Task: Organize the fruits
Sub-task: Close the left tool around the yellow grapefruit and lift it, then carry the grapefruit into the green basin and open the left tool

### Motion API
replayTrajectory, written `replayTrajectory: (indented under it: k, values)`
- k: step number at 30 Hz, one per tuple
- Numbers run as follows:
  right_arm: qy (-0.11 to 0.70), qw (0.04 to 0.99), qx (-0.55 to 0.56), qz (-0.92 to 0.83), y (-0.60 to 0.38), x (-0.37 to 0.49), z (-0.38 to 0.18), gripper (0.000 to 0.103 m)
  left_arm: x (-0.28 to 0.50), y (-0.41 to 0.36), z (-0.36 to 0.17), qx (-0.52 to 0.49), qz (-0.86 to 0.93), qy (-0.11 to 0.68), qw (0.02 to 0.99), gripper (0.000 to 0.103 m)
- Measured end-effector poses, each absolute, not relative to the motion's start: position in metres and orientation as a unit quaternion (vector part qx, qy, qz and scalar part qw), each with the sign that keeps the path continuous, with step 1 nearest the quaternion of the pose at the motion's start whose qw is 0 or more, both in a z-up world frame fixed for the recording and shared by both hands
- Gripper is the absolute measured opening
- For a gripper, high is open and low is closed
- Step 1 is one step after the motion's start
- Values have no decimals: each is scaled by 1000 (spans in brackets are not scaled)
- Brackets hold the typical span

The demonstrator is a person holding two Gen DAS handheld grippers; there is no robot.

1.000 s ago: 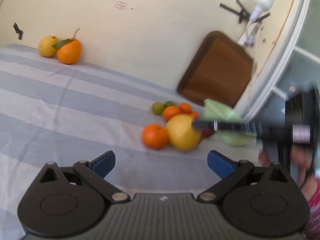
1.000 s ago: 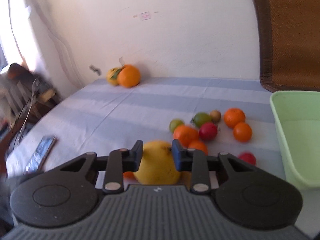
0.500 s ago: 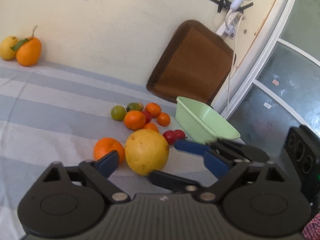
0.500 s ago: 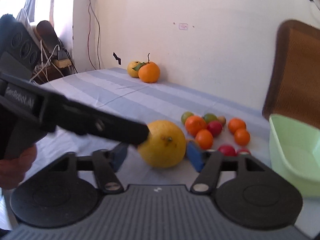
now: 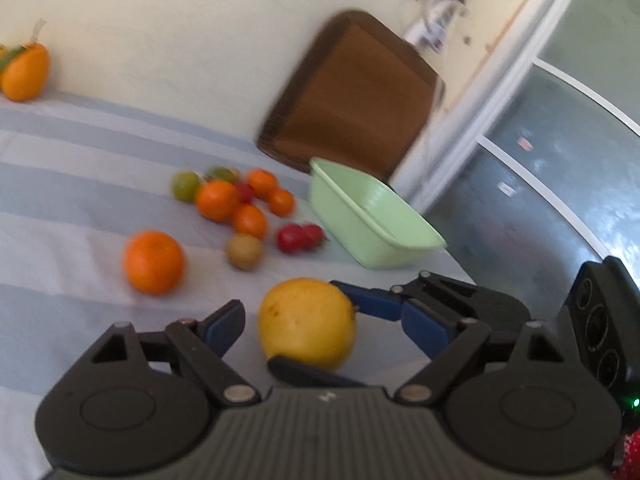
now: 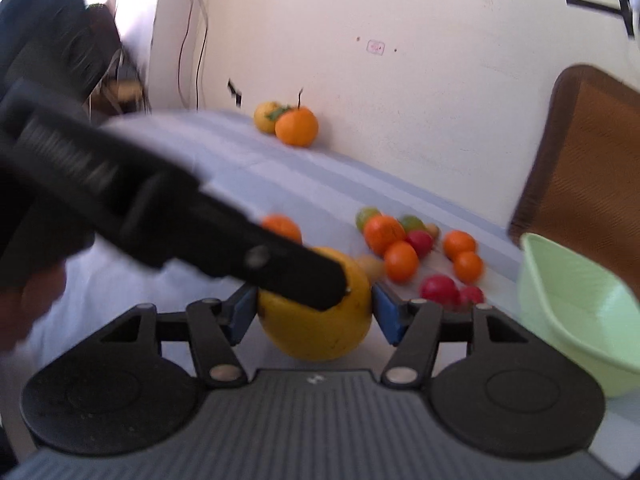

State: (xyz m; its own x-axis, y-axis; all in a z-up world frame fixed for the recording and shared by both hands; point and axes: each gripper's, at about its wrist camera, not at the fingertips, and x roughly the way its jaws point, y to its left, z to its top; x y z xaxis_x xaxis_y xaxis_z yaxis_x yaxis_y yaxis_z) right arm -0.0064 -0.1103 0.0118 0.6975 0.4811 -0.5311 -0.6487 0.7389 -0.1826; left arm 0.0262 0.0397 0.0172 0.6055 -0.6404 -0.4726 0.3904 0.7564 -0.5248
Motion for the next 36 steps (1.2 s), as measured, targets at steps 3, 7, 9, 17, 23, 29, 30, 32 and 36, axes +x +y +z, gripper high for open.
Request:
replayTrajectory:
  k: [3,7,9,17,23,29,30,32,36]
  values:
    - [232,904,-178,311,-115,-9,11,65,28,23,12,-166,-284,347,878,79]
    - [229,910,-157,307,-117,-8,5,68,32,22,2,-161,-265,372,875,61]
    - [235,909,-146,312,-120,-6,-1,67,32,26,1,-171,-263,374,873,61]
    - [197,934,-105,279,-147,-1,12,65,55,-16,37,-127,-276,357,883,60]
    - [174,962,-87,193,-202,32,36,65,110,-97,61,-79,-319,330,885,61]
    - [207,966,-68,136,-245,77,40,66,157,-159,54,-67,-332,337,878,62]
    - [221,964,-71,130,-247,84,38,66,162,-165,49,-66,-332,344,875,62]
    - [242,959,-84,123,-251,89,34,66,169,-172,42,-70,-330,355,872,61]
    - [262,951,-113,117,-253,92,27,66,174,-178,36,-68,-313,358,877,77]
